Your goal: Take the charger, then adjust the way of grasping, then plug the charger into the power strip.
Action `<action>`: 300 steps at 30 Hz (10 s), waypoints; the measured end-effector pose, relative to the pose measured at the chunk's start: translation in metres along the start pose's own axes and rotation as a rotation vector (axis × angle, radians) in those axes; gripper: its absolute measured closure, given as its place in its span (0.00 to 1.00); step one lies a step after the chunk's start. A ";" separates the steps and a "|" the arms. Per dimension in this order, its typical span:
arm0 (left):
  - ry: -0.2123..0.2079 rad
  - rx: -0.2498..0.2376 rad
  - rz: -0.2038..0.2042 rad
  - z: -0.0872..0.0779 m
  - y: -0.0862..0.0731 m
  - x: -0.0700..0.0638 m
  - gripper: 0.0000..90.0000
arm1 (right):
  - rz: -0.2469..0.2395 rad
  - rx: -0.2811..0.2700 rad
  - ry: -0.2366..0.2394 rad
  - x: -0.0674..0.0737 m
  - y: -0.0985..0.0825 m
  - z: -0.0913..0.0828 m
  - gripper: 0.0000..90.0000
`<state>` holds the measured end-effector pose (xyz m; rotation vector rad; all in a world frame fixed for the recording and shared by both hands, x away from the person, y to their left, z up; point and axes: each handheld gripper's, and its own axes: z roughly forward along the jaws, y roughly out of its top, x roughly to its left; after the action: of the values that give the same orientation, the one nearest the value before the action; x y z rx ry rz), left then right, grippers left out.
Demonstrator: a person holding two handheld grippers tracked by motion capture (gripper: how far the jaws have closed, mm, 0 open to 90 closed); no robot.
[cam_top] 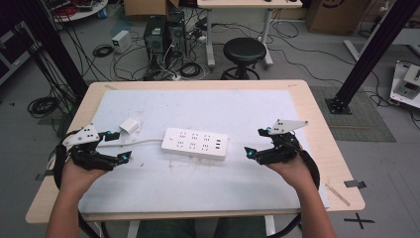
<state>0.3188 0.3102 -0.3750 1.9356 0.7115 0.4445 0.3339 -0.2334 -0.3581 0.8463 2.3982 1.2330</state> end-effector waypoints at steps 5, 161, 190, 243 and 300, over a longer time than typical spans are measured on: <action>0.040 0.015 -0.020 0.003 0.007 0.014 0.17 | -0.005 -0.005 -0.003 0.000 0.004 -0.006 0.19; -0.274 -0.092 0.689 0.113 0.045 -0.167 0.47 | 0.437 -0.045 0.624 0.075 -0.001 0.079 0.19; -0.202 -0.103 0.714 0.111 0.050 -0.172 0.37 | 0.492 -0.048 0.796 0.076 -0.004 0.090 0.70; -0.057 0.087 0.160 0.033 0.044 -0.047 0.21 | -0.266 0.129 0.149 0.046 0.077 0.068 0.70; -0.081 0.140 0.166 0.034 0.017 -0.037 0.21 | -0.531 0.830 0.251 0.026 0.136 0.197 0.70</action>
<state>0.3153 0.2573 -0.3753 2.1414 0.5441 0.4239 0.4648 -0.0310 -0.3617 0.1727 3.0776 0.1201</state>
